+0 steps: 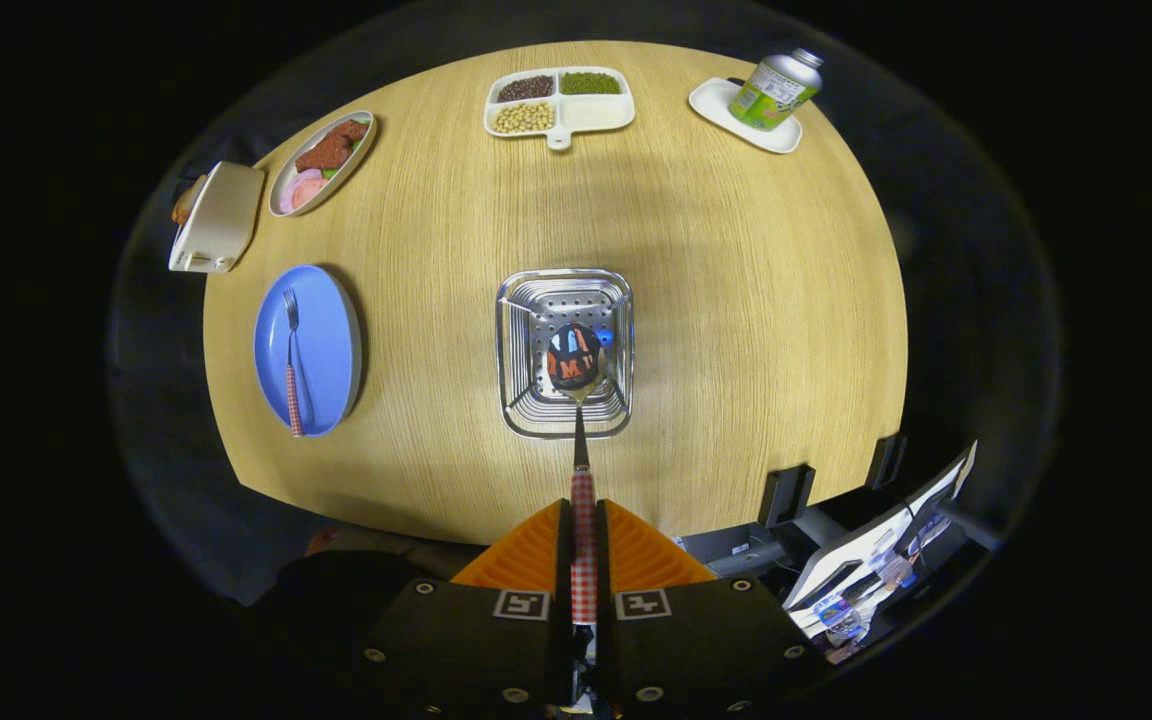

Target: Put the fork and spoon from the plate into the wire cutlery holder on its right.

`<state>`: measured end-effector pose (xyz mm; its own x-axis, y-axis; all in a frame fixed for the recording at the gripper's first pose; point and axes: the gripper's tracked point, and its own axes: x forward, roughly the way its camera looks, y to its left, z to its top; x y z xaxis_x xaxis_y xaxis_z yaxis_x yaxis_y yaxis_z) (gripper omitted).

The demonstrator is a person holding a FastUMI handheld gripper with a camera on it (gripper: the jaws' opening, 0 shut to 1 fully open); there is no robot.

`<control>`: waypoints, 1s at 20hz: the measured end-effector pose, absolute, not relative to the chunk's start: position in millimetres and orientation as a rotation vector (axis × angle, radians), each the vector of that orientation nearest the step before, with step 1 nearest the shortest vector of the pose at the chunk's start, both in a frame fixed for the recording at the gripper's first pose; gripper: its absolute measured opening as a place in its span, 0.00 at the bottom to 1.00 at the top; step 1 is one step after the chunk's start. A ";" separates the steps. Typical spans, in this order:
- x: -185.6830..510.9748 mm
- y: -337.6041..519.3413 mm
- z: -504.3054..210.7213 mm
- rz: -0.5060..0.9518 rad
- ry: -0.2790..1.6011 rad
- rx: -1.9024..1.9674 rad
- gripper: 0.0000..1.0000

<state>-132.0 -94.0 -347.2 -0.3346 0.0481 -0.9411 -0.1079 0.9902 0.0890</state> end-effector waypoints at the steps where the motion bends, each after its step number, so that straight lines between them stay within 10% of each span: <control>1: -129.5 -95.1 -350.3 0.156 1.927 -0.041 0.10; 13: -88.2 -92.8 -367.5 0.108 1.914 0.062 0.17; 20: -60.8 -45.4 -338.6 0.206 1.715 0.247 0.54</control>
